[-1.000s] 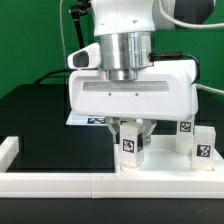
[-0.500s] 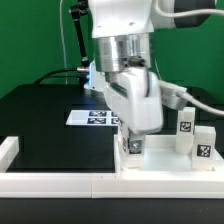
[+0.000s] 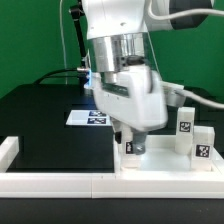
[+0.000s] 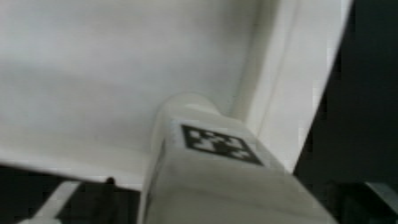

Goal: Assemble square table

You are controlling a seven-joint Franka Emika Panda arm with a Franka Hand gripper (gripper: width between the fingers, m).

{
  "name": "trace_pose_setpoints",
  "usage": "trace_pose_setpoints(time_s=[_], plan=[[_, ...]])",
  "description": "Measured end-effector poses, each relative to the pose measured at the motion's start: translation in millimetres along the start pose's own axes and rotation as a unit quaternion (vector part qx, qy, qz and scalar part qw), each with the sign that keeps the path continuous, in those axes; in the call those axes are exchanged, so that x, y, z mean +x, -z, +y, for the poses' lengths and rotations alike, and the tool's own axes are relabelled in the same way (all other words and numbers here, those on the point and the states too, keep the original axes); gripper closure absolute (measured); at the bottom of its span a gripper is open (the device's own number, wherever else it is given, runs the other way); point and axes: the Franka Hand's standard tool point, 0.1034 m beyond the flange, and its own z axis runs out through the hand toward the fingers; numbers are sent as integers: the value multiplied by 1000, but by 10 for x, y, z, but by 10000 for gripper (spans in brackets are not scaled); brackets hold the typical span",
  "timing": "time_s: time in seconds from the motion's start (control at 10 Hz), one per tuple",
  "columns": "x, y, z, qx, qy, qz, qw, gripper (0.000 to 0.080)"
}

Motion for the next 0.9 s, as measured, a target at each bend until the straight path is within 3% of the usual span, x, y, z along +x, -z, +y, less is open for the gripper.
trace_pose_setpoints(time_s=[0.4, 0.5, 0.6, 0.7, 0.8, 0.9], plan=[[-2, 5, 3, -7, 162, 3, 987, 152], [4, 44, -39, -17, 325, 27, 945, 150], [-63, 91, -89, -38, 455, 25, 889, 150], [-91, 107, -125, -47, 492, 24, 869, 150], [-74, 91, -108, -43, 461, 25, 886, 150], [-70, 86, -103, -44, 462, 25, 886, 247]])
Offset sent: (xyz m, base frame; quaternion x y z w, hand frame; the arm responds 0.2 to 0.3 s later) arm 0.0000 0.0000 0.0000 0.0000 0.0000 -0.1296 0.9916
